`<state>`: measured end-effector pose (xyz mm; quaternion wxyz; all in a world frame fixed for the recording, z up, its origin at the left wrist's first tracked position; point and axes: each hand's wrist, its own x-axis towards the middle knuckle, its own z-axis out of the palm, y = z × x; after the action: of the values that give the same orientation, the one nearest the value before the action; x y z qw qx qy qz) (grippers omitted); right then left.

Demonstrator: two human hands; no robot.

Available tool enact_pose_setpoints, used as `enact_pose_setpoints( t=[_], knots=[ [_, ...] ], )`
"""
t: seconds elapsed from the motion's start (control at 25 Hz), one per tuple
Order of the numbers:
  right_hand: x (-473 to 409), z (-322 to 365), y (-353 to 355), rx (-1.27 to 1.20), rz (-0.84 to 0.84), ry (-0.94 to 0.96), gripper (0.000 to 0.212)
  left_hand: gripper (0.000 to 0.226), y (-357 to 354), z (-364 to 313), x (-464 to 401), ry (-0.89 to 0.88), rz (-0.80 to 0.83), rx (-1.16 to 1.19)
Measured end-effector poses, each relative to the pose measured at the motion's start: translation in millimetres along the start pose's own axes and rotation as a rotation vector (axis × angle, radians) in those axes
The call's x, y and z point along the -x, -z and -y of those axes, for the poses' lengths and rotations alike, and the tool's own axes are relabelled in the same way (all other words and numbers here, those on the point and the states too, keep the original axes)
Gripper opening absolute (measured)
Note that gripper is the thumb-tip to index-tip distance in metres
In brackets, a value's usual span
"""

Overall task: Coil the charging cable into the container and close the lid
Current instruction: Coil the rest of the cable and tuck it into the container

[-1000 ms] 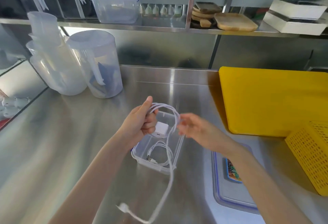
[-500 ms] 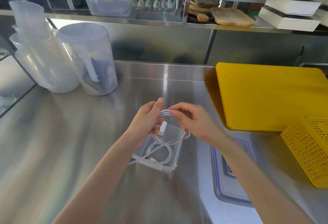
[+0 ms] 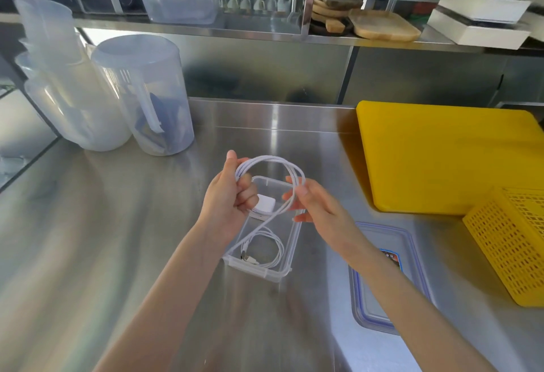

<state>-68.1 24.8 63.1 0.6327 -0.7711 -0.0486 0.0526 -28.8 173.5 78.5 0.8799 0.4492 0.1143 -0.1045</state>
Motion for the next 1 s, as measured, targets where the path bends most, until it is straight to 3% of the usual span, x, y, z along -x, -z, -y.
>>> enact_pose_setpoints(
  t=[0.08, 0.2, 0.4, 0.64, 0.88, 1.0],
  knots=[
    [4.2, -0.1, -6.5, -0.102, 0.021, -0.109, 0.026, 0.044, -1.0, 0.8, 2.0, -0.029, 0.016, 0.035],
    [11.3, 5.6, -19.9, -0.170, 0.197, -0.266, 0.027, 0.054, -4.7, 4.2, 5.2, -0.074, 0.034, -0.020],
    [11.9, 13.4, -30.8, -0.166, 0.185, -0.228, 0.024, 0.035, -4.2, 7.0, 6.1, -0.221, -0.015, -0.089],
    [17.5, 27.3, -21.4, 0.079, 0.304, -0.134, 0.027, 0.034, 2.3, -14.8, -9.9, -0.339, -0.143, 0.080],
    [8.3, 39.2, -3.4, -0.002, 0.089, -0.115, 0.020, 0.034, -13.5, -23.9, -3.9, -0.248, 0.066, 0.240],
    [5.3, 47.4, 5.8, -0.027, -0.021, -0.103, 0.020, 0.027, -22.2, -23.0, -1.7, -0.249, 0.157, 0.138]
  ],
)
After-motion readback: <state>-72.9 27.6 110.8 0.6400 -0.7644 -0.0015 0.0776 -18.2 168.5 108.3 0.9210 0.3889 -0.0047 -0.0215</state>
